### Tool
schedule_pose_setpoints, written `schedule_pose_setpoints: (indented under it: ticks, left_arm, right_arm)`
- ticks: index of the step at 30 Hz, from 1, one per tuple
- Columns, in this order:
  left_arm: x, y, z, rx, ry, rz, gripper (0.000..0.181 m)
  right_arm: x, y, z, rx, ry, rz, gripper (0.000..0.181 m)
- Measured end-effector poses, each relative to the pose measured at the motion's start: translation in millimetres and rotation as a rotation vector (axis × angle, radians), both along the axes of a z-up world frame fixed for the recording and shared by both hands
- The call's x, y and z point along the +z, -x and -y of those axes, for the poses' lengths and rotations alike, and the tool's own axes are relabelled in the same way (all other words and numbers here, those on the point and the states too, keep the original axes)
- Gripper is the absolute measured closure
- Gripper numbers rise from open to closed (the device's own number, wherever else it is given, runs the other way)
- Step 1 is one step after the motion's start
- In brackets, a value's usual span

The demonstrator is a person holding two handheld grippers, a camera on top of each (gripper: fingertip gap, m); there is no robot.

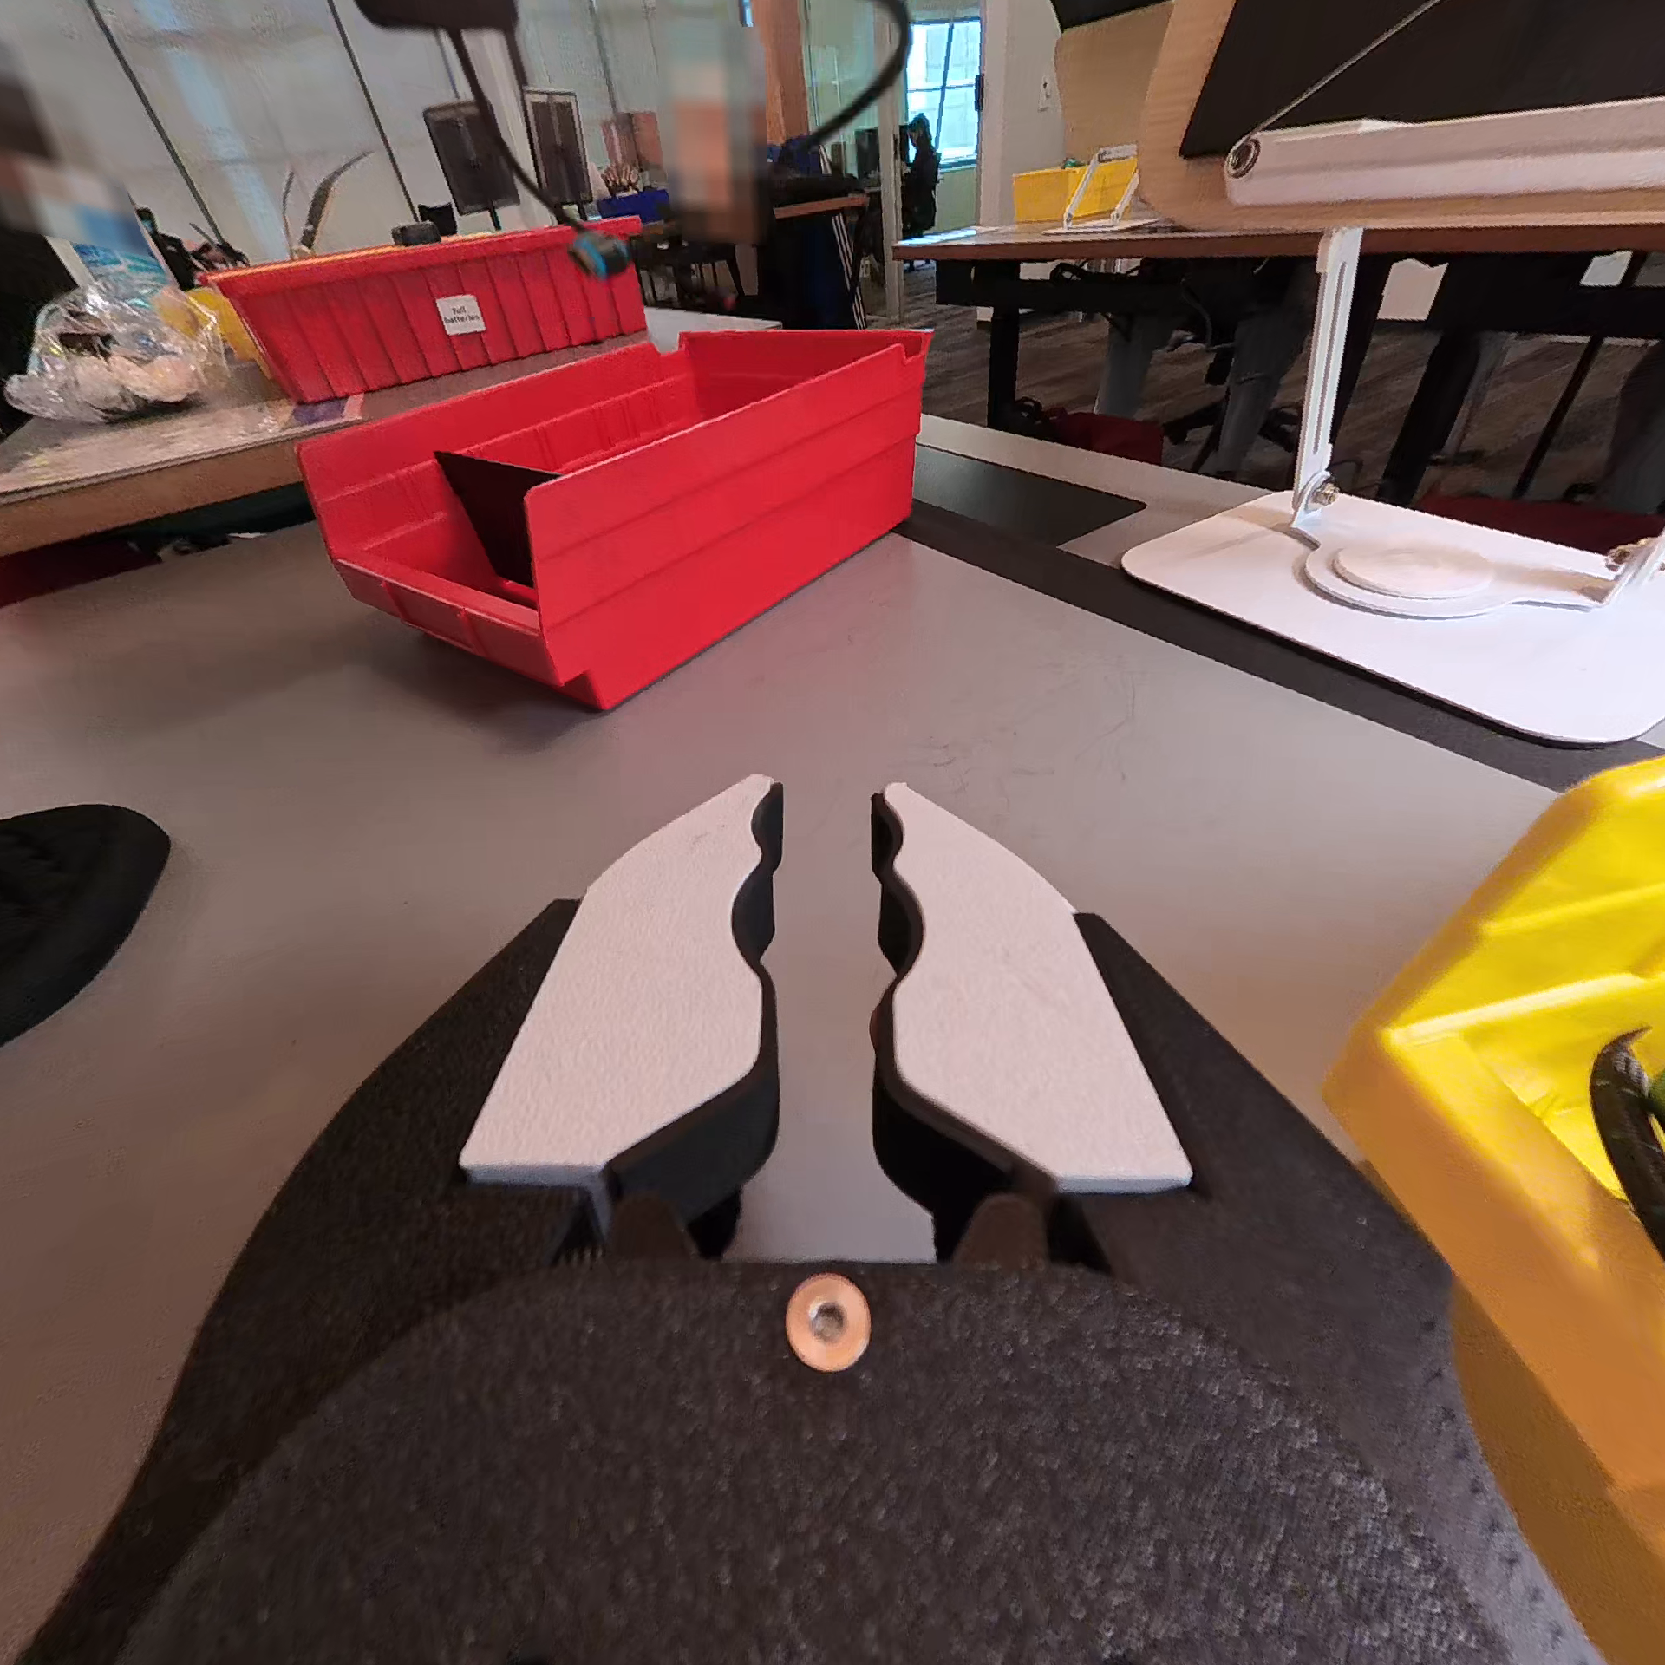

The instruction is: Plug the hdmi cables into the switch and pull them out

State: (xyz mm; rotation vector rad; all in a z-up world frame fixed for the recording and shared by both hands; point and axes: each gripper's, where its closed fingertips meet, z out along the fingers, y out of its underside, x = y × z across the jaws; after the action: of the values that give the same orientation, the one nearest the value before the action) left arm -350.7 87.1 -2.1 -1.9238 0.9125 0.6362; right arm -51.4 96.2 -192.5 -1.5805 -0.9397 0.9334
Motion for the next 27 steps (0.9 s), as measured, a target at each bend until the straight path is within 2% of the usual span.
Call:
schedule_pose_setpoints:
  ticks: [3, 6, 10, 14, 16, 18, 20, 24, 27]
  left_arm:
    - [36.8, -27.1, 9.6, -0.047, -0.118, 0.05, 0.166]
    - [63.6, -60.7, 25.0, -0.128, -0.222, 0.151, 0.166]
    - [76.1, -112.4, 49.9, -0.293, -0.329, 0.396, 0.167]
    - [84.1, -173.4, 59.4, -0.515, -0.308, 0.729, 0.166]
    - [89.1, -199.9, 61.7, -0.619, -0.287, 0.867, 0.166]
    - [91.1, -218.4, 62.3, -0.704, -0.257, 0.987, 0.166]
    - [85.2, -229.2, 59.2, -0.759, -0.222, 1.069, 0.166]
    - [56.8, -237.2, 50.9, -0.839, -0.138, 1.222, 0.167]
    - [40.4, -242.8, 39.7, -0.841, -0.041, 1.326, 0.167]
  right_arm:
    - [5.3, 1.4, 1.2, 0.007, -0.006, -0.014, 0.163]
    - [27.9, 7.7, 10.7, 0.035, -0.029, -0.064, 0.162]
    - [99.9, 26.6, 42.1, 0.143, -0.103, -0.173, 0.162]
    - [179.2, 41.7, 61.2, 0.242, -0.133, -0.258, 0.154]
    - [204.4, 42.2, 65.5, 0.274, -0.104, -0.303, 0.15]
    - [209.4, 37.7, 68.9, 0.3, -0.105, -0.323, 0.147]
    - [202.6, 30.9, 66.8, 0.316, -0.105, -0.319, 0.145]
    - [184.2, 24.7, 56.7, 0.349, -0.023, -0.304, 0.147]
    - [177.2, 29.1, 53.9, 0.37, 0.004, -0.328, 0.148]
